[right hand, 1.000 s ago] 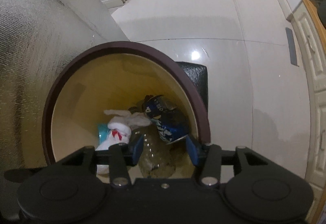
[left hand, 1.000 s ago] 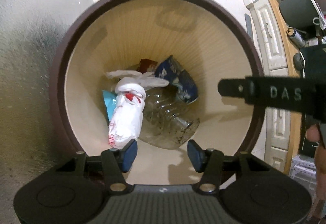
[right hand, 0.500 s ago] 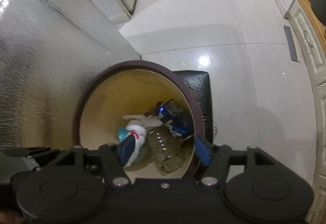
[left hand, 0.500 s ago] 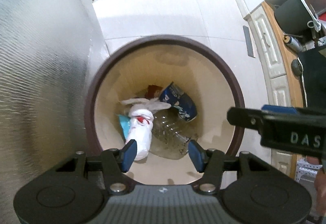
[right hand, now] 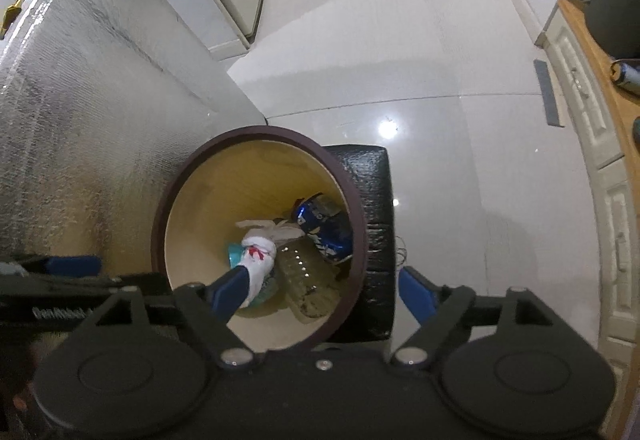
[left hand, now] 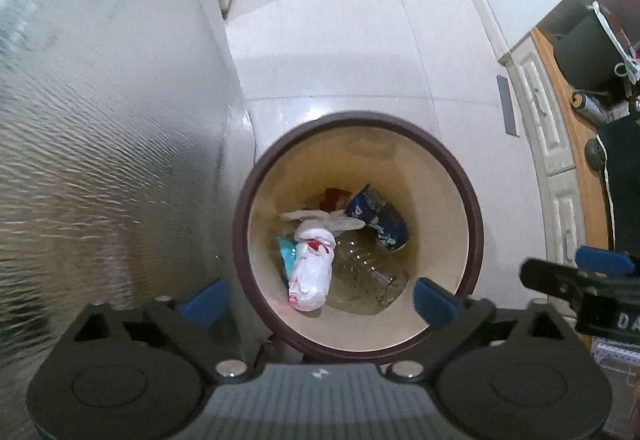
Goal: Collect trash
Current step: 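Move both open tools back from the bin toward the table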
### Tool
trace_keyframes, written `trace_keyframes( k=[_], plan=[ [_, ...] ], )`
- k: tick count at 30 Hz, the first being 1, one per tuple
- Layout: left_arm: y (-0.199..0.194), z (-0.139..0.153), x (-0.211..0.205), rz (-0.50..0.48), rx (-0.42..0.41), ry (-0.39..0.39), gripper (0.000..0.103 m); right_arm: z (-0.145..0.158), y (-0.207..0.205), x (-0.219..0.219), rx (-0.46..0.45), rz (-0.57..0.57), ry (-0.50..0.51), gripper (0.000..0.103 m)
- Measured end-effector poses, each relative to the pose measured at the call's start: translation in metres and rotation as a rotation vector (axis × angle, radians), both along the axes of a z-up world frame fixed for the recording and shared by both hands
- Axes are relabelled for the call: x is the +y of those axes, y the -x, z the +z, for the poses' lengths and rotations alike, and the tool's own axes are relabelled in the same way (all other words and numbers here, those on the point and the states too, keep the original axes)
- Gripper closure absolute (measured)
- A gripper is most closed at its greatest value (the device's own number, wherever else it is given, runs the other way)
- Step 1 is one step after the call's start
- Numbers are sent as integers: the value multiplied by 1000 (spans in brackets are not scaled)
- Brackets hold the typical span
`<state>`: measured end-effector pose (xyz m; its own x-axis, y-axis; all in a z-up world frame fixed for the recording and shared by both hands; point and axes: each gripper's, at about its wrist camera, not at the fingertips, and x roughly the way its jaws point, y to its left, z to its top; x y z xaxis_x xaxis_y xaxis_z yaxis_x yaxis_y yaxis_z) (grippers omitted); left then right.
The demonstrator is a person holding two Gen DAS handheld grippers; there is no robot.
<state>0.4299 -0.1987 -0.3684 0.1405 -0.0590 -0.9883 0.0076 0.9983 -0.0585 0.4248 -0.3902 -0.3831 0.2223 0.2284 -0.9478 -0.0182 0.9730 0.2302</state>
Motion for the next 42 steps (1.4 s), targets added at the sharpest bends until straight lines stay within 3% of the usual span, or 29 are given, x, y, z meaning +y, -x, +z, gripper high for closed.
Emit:
trace_keyframes(
  k=[10, 28, 42],
  plan=[
    [16, 52, 1, -35, -64, -13, 0, 48, 24, -11, -66, -5, 14, 0],
    [70, 159, 23, -29, -260, 49, 0, 148, 70, -1, -215, -10, 31, 0],
    [108, 222, 72, 33, -417, 71, 0, 218, 96, 26, -357, 24, 27, 0]
  ],
)
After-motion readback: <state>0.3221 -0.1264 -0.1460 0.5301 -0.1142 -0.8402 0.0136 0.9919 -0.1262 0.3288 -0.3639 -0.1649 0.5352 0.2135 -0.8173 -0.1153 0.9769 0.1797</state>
